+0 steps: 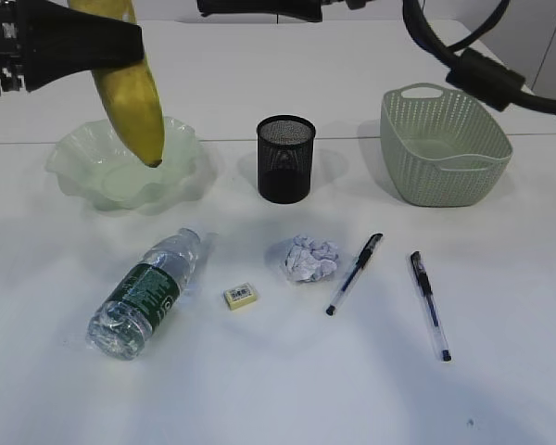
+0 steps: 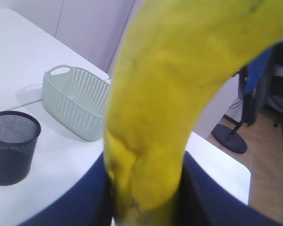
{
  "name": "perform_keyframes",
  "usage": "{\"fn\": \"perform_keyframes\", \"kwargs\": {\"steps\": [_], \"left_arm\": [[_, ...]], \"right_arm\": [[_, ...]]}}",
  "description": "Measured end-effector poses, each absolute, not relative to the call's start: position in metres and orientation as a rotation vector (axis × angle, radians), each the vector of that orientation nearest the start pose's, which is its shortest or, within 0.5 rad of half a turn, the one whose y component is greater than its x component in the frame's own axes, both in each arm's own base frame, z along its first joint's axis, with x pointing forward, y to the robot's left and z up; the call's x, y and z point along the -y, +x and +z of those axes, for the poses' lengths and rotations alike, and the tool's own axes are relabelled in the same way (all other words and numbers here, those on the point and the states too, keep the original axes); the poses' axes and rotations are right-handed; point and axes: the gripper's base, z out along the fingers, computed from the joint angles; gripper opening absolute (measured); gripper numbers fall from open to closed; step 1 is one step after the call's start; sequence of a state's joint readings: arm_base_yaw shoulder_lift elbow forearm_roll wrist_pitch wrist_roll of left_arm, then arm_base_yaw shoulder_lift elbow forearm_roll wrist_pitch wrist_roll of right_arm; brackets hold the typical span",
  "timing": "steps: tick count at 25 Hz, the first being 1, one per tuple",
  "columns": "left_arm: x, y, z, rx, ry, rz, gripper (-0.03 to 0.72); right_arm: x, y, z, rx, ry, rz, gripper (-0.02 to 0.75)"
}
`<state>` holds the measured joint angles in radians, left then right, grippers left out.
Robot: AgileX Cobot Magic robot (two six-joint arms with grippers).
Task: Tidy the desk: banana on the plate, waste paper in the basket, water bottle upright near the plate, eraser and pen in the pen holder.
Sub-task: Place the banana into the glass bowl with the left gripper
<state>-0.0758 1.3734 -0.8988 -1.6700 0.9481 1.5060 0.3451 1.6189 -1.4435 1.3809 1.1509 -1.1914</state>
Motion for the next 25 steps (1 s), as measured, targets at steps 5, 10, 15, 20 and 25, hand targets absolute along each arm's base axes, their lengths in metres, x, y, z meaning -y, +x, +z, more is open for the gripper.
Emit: {"fn": "perform_keyframes", "kwargs": {"steps": [5,10,15,20,25], "left_arm": [[0.084,0.275,0.316,-1.799,0.483,-0.972,0.249],[0.075,0.283,0.311,-1.85,0.408,-0.833,0.249],[0.065,0.291,0.306,-1.9,0.334,-0.665,0.249],[0.058,0.296,0.307,-1.918,0.354,-0.519,0.249],[0.054,0.299,0.309,-1.916,0.334,-0.471,0.249]], "right_arm": [[-0.191,0.294,0.384,-1.693,-1.044,1.291,0.592],[-0.19,0.298,0.38,-1.724,-1.041,1.206,0.592],[-0.186,0.307,0.374,-1.768,-1.04,1.049,0.593],[-0.182,0.317,0.371,-1.787,-0.992,0.899,0.581],[-0.18,0.324,0.372,-1.783,-0.929,0.832,0.44]]}}
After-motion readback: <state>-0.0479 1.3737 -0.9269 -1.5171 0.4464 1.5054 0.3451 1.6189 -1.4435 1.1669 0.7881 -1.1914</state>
